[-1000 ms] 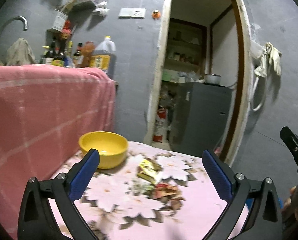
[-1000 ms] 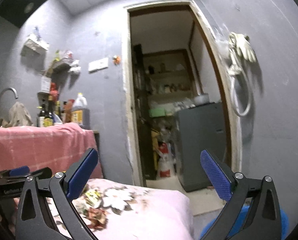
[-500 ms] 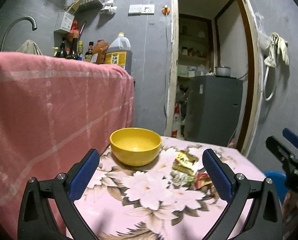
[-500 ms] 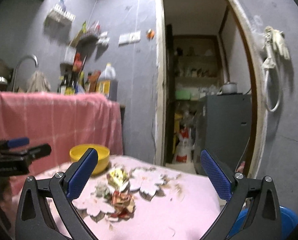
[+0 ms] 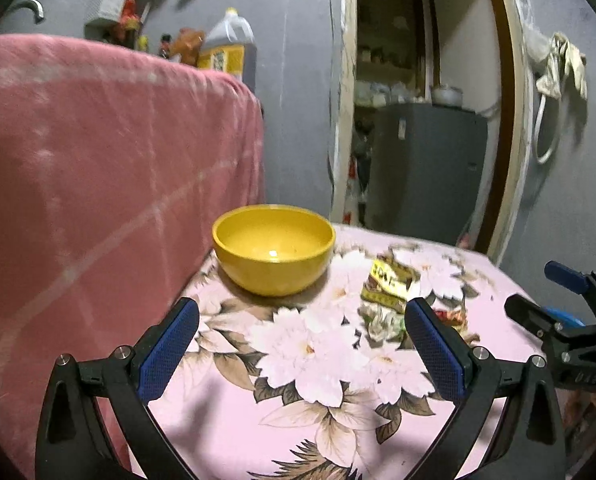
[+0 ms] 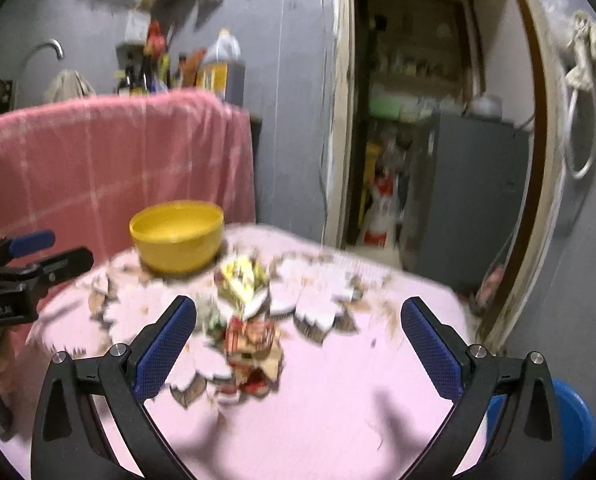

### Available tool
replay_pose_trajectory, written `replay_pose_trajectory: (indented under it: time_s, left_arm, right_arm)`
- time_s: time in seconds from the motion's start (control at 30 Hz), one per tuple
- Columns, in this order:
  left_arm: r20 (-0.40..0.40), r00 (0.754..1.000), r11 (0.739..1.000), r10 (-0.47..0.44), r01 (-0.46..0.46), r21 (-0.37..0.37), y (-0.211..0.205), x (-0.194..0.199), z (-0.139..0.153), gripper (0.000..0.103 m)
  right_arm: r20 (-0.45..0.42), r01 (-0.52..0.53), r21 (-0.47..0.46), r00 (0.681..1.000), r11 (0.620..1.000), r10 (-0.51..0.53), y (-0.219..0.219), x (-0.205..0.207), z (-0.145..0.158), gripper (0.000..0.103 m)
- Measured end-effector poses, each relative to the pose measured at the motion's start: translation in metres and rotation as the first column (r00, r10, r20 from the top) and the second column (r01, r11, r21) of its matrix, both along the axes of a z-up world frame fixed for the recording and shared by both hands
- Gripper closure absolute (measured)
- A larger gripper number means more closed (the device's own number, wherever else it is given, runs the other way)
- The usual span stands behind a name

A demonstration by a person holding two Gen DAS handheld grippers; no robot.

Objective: Collect trash
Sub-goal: 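Grasp the white crumpled wrapper with the left tool while the right tool grasps the tan paper scrap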

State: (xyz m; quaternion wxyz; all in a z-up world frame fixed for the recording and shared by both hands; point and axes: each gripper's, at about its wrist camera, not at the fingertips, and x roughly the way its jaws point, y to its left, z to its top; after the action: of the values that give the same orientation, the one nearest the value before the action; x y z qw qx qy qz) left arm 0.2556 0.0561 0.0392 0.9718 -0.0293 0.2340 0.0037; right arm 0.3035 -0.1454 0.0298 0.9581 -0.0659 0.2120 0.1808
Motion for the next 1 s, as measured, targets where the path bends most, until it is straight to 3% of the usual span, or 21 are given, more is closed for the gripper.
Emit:
replay_pose_trajectory:
  time_s: [0.2, 0.3, 0.4, 0.53, 0.63, 0.7, 0.8, 1.0]
  left_arm:
    - [-0.098, 0.994, 0.998, -0.052, 0.048, -0.040, -0.002, 0.022, -0.010, 0.003]
    - [-0.137, 0.987, 0.996, -0.086, 0.080, -0.043, -0.007, 0.031, -0.014, 0.007]
    - [-0.160, 0.979, 0.992, -0.123, 0.117, -0.045, -0.014, 0.037, -0.016, 0.010]
    - [-0.203, 0.963, 0.984, -0.180, 0.175, -0.042, -0.025, 0.048, -0.020, 0.017]
    - [-0.247, 0.946, 0.978, -0.208, 0.201, -0.052, -0.030, 0.059, -0.024, 0.027]
    - [-0.266, 0.939, 0.976, -0.219, 0.210, -0.062, -0.032, 0.066, -0.025, 0.032]
    - [-0.284, 0.930, 0.972, -0.235, 0.223, -0.074, -0.034, 0.073, -0.027, 0.036]
    - [-0.316, 0.913, 0.966, -0.257, 0.249, -0.066, -0.042, 0.087, -0.033, 0.040]
  right_arm:
    - [-0.187, -0.059, -0.025, 0.981, 0.998, 0.053, 0.007, 0.019, -0.022, 0.009]
    - [-0.258, -0.083, -0.040, 0.964, 0.996, 0.070, 0.011, 0.031, -0.032, 0.019]
    - [-0.313, -0.097, -0.038, 0.946, 0.995, 0.080, 0.013, 0.040, -0.040, 0.022]
    - [-0.347, -0.110, -0.033, 0.933, 0.993, 0.092, 0.015, 0.049, -0.043, 0.023]
    - [-0.401, -0.131, -0.014, 0.909, 0.991, 0.115, 0.015, 0.058, -0.049, 0.035]
    - [-0.419, -0.141, -0.001, 0.899, 0.990, 0.127, 0.014, 0.059, -0.050, 0.049]
    - [-0.443, -0.161, -0.007, 0.885, 0.987, 0.141, 0.016, 0.060, -0.054, 0.062]
    - [-0.456, -0.185, -0.019, 0.876, 0.982, 0.157, 0.016, 0.054, -0.056, 0.072]
